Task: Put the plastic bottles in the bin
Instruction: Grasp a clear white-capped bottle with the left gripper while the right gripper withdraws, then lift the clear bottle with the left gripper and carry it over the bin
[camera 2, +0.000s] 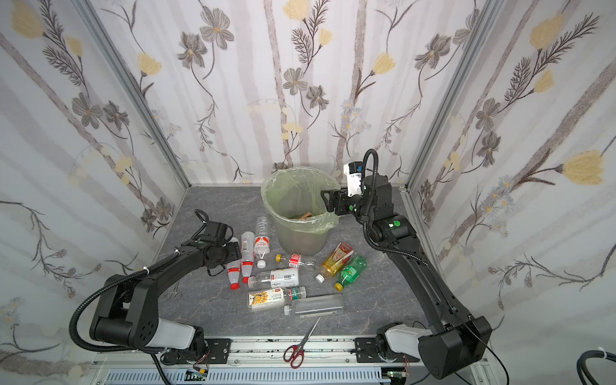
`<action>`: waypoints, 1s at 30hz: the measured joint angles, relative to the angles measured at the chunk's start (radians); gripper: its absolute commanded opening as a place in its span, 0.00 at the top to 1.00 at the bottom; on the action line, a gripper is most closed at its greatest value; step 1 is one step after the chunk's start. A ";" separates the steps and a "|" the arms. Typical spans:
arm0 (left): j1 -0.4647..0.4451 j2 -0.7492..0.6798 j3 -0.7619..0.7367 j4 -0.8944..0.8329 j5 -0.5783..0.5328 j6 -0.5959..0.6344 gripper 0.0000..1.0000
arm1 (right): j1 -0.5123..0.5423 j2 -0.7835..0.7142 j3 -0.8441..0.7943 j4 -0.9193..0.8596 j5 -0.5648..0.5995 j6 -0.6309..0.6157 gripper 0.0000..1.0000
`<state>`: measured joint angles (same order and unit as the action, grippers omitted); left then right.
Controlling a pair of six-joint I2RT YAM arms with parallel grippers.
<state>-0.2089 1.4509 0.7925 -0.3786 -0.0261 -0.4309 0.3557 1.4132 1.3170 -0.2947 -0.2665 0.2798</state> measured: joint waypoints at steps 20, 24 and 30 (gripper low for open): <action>-0.043 0.105 0.013 0.026 -0.071 -0.037 0.36 | -0.021 -0.056 -0.048 0.028 0.000 0.006 0.18; -0.048 0.113 0.013 0.036 -0.077 -0.040 0.41 | -0.024 -0.063 -0.053 0.029 0.000 0.006 0.18; -0.051 0.106 0.008 0.041 -0.103 -0.041 0.43 | -0.028 -0.066 -0.059 0.029 0.000 0.006 0.18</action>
<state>-0.2600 1.5566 0.8001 -0.3374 -0.1291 -0.4717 0.3279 1.3472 1.2579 -0.2661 -0.2668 0.2863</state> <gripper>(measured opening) 0.575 0.817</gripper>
